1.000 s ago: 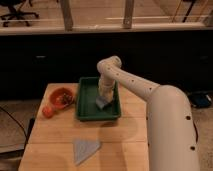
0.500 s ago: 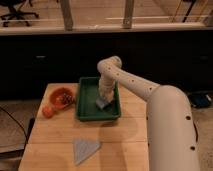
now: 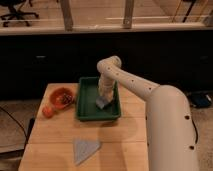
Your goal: Wipe tray with sponge
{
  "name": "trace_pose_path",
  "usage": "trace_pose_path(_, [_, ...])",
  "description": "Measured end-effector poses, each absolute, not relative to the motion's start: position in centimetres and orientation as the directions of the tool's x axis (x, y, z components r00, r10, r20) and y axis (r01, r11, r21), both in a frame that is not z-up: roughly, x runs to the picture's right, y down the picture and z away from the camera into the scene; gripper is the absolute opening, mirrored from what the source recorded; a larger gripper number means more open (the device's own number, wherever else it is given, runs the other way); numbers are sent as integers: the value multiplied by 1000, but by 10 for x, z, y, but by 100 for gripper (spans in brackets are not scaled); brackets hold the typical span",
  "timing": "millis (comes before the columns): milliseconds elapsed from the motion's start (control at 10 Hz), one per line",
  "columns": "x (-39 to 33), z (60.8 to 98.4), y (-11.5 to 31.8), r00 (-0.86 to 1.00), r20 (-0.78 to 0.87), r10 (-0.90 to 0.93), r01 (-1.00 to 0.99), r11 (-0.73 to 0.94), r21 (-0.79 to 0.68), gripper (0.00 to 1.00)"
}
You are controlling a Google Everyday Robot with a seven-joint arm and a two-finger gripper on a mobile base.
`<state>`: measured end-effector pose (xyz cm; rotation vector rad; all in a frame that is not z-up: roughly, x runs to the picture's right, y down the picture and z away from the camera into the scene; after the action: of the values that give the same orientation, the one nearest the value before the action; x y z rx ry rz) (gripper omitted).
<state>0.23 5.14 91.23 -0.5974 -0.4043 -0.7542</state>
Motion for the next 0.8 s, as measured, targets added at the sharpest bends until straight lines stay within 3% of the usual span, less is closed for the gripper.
trace_pose_path(800, [1, 913, 53, 635, 554, -539, 762, 554, -334, 0])
